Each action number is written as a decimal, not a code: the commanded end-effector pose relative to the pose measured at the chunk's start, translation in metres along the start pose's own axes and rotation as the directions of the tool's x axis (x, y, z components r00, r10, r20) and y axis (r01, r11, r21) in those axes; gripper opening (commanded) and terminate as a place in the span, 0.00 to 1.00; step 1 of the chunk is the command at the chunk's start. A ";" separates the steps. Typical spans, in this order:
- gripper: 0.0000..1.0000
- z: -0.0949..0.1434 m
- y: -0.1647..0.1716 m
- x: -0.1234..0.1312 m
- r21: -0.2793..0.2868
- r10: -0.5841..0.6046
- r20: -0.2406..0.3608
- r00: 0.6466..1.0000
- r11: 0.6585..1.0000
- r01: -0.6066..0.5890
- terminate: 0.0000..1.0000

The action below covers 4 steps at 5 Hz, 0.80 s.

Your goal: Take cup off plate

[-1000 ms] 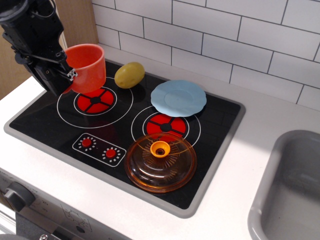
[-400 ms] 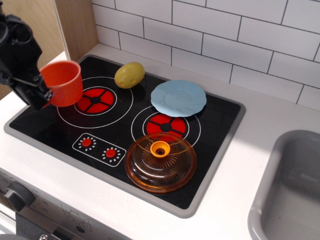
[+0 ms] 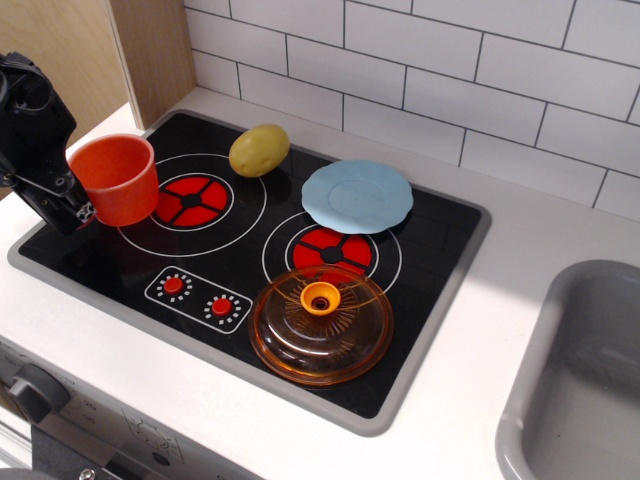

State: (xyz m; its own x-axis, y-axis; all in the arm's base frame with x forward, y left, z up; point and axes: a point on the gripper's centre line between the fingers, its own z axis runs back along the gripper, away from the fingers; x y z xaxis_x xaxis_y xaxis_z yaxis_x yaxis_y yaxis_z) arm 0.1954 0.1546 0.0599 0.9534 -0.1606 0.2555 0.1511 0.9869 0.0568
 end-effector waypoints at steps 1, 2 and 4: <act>1.00 0.010 0.001 -0.003 0.033 0.006 0.007 1.000 0.999 -0.006 0.00; 1.00 0.026 -0.001 0.003 0.033 0.022 0.029 0.999 0.999 -0.022 0.00; 1.00 0.065 -0.005 0.020 0.036 0.056 0.058 0.997 0.998 -0.058 0.00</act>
State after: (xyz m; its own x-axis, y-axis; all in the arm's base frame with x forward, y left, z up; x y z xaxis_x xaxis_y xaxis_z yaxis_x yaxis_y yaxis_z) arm 0.1980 0.1419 0.1144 0.9549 -0.0932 0.2819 0.0859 0.9956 0.0385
